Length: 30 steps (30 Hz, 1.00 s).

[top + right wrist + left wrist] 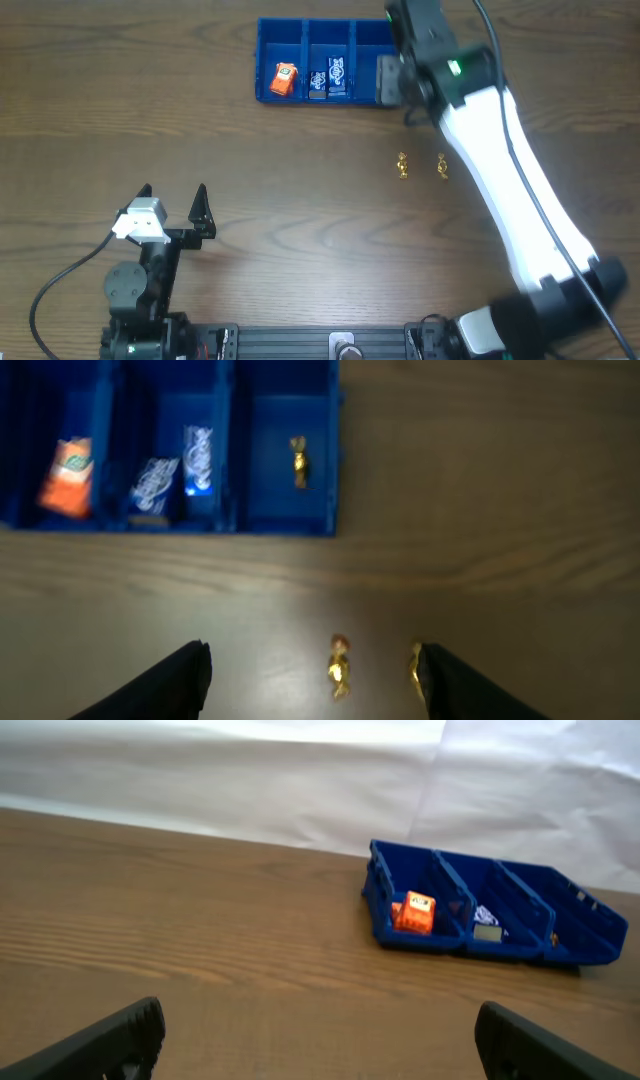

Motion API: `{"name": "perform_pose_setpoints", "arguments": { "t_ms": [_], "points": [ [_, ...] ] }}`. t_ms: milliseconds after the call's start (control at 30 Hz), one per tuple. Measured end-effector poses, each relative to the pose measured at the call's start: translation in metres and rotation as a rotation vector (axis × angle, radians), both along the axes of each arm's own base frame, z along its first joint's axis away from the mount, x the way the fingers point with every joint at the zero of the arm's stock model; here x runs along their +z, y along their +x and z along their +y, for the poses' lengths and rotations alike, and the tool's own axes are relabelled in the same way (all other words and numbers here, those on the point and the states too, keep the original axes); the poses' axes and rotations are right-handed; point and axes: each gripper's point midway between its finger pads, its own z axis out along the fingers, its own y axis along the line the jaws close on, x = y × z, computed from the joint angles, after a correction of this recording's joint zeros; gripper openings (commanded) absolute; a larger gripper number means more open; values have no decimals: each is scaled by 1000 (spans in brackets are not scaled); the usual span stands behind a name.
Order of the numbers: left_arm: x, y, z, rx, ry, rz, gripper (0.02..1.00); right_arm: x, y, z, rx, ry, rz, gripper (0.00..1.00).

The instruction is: Sort Candies Into Trays

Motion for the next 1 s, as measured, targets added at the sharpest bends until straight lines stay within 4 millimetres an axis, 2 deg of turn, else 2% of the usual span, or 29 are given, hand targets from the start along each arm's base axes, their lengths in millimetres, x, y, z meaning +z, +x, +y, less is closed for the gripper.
{"name": "perform_pose_setpoints", "arguments": {
  "t_ms": [33,100,167,233,300,400,667,1000],
  "points": [
    [0,0,0,0,0,0,998,-5,-8,-2,1,9,0,689],
    [0,0,0,0,0,0,998,-33,-25,-2,14,25,34,687],
    [0,0,0,0,0,0,998,-71,-36,-2,25,27,101,684],
    [0,0,0,0,0,0,998,-121,-52,-4,29,10,212,684],
    [0,0,0,0,0,0,998,-158,-68,-7,30,-6,311,684],
    [0,0,0,0,0,0,998,-188,-80,-11,18,-17,403,660],
    [0,0,0,0,0,0,998,-218,-61,-24,-37,0,413,619],
    [0,0,0,0,0,0,998,-221,-49,-29,-57,16,382,612]
  ]
}}
